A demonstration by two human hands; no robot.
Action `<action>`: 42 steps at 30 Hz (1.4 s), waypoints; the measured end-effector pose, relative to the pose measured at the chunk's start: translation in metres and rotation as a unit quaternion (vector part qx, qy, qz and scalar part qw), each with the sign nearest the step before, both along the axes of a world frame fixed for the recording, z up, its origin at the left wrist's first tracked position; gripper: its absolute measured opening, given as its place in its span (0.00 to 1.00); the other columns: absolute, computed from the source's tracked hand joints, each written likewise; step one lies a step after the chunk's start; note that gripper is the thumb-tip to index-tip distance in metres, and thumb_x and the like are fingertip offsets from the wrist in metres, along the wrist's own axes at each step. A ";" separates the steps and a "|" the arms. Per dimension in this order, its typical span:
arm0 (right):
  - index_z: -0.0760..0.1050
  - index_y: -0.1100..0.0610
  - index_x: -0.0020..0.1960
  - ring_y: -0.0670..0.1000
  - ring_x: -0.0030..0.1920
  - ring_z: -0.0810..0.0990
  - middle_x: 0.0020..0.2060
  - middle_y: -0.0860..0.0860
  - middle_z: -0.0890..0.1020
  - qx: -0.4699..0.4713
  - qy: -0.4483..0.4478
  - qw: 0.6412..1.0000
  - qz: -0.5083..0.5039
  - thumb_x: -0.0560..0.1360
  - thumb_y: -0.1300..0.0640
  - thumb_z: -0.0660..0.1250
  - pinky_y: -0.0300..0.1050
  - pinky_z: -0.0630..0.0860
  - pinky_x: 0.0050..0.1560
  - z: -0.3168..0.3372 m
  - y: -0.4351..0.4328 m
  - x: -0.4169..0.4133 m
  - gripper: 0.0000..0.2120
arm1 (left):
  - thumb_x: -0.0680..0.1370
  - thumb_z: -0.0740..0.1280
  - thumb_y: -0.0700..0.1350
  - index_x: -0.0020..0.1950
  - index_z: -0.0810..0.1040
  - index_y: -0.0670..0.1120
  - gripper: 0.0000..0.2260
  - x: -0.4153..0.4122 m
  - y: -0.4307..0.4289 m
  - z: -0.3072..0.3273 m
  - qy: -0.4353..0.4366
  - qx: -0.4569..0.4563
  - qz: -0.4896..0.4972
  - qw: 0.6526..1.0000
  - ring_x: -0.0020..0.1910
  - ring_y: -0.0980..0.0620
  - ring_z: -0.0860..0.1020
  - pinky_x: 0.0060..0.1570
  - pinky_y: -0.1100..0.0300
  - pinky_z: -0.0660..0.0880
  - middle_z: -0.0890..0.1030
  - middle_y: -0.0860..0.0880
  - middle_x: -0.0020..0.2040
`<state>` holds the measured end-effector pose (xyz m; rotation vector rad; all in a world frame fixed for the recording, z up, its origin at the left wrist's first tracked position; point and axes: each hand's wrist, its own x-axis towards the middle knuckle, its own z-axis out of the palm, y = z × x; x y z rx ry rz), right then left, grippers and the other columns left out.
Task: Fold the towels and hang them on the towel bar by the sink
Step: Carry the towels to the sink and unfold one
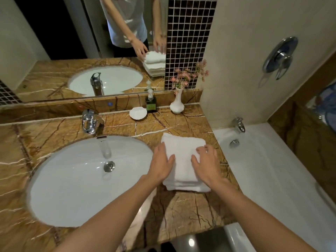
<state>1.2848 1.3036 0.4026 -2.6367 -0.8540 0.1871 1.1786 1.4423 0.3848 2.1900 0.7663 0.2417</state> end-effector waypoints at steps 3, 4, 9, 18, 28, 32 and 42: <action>0.61 0.58 0.73 0.58 0.69 0.65 0.70 0.57 0.67 0.047 0.163 0.983 -0.071 0.79 0.50 0.62 0.53 0.67 0.68 0.004 0.011 0.017 0.26 | 0.79 0.63 0.44 0.67 0.69 0.42 0.17 0.011 0.014 0.011 -0.015 -0.091 0.079 0.993 0.61 0.44 0.73 0.56 0.57 0.68 0.75 0.44 0.62; 0.60 0.59 0.74 0.59 0.68 0.69 0.69 0.58 0.69 0.086 0.224 0.966 -0.092 0.78 0.51 0.63 0.54 0.68 0.67 0.004 0.013 0.021 0.28 | 0.79 0.63 0.44 0.66 0.71 0.43 0.16 0.013 0.018 0.013 -0.004 -0.117 0.095 0.989 0.59 0.46 0.74 0.53 0.58 0.68 0.76 0.46 0.60; 0.67 0.65 0.66 0.56 0.55 0.78 0.61 0.58 0.77 0.156 0.311 0.921 -0.174 0.76 0.60 0.67 0.46 0.77 0.51 0.006 0.013 0.034 0.21 | 0.78 0.65 0.45 0.39 0.72 0.42 0.10 0.016 0.029 0.014 0.065 -0.224 0.142 0.962 0.41 0.44 0.75 0.40 0.52 0.72 0.75 0.45 0.38; 0.72 0.59 0.54 0.48 0.38 0.76 0.39 0.50 0.78 0.220 0.410 0.861 -0.205 0.69 0.66 0.63 0.39 0.71 0.32 0.024 0.011 0.030 0.14 | 0.74 0.65 0.40 0.35 0.66 0.46 0.11 0.017 0.022 0.028 0.042 -0.318 0.172 0.931 0.37 0.49 0.72 0.37 0.58 0.68 0.72 0.46 0.38; 0.73 0.58 0.50 0.48 0.36 0.75 0.39 0.52 0.78 0.253 0.346 0.897 -0.104 0.68 0.73 0.63 0.34 0.71 0.24 0.040 -0.011 0.014 0.16 | 0.76 0.56 0.55 0.48 0.76 0.47 0.15 0.003 0.019 0.034 -0.002 -0.487 0.219 0.846 0.47 0.47 0.75 0.46 0.50 0.71 0.79 0.47 0.47; 0.73 0.57 0.52 0.46 0.36 0.75 0.40 0.50 0.78 0.251 0.323 0.908 -0.087 0.70 0.70 0.67 0.31 0.71 0.24 0.044 -0.015 0.004 0.14 | 0.75 0.56 0.59 0.49 0.76 0.46 0.19 -0.001 0.019 0.036 0.052 -0.515 0.200 0.832 0.52 0.43 0.74 0.50 0.47 0.72 0.77 0.43 0.53; 0.72 0.55 0.46 0.43 0.39 0.73 0.40 0.49 0.77 0.223 0.269 0.933 -0.083 0.67 0.71 0.66 0.31 0.69 0.31 0.027 -0.049 -0.037 0.14 | 0.73 0.61 0.55 0.50 0.73 0.44 0.16 -0.026 0.012 0.022 0.113 -0.592 0.212 0.769 0.53 0.37 0.73 0.44 0.41 0.74 0.73 0.40 0.53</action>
